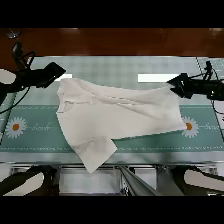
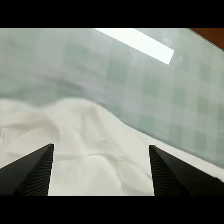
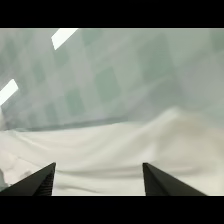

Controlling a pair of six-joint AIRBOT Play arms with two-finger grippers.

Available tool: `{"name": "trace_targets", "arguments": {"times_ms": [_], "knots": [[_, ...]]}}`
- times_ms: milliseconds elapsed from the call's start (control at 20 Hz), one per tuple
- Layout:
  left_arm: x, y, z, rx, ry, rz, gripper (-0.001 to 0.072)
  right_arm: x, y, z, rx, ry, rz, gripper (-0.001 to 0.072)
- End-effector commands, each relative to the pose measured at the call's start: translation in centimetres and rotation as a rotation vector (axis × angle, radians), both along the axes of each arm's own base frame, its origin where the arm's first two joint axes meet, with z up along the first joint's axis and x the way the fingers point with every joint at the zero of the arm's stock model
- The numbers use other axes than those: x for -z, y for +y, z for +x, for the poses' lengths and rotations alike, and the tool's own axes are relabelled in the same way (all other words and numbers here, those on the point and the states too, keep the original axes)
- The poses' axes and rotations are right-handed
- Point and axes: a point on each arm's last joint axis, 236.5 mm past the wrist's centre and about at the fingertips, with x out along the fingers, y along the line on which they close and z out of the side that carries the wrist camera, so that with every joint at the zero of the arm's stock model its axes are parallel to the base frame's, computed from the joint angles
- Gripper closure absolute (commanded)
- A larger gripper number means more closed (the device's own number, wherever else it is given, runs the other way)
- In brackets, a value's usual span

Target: Fold the shirts.

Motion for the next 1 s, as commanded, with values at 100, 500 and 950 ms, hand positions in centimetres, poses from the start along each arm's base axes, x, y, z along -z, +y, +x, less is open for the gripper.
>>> {"name": "trace_targets", "arguments": {"times_ms": [100, 500, 950], "knots": [[1.3, 3.2, -6.9, 0.199, 0.285, -0.021, 0.0005, -4.6, -3.2, -0.9, -0.165, 0.014, 0.075, 0.009], [11.5, 2.3, -24.4, 0.066, 0.62, -0.263, 0.0006, 3.0, -11.2, -15.1, 0.204, 0.217, -0.159, 0.009], [14.6, -2.6, -27.3, 0.064, 0.664, -0.326, 0.0006, 5.6, -6.6, -17.8, 0.193, 0.228, -0.054, 0.0091]]}}
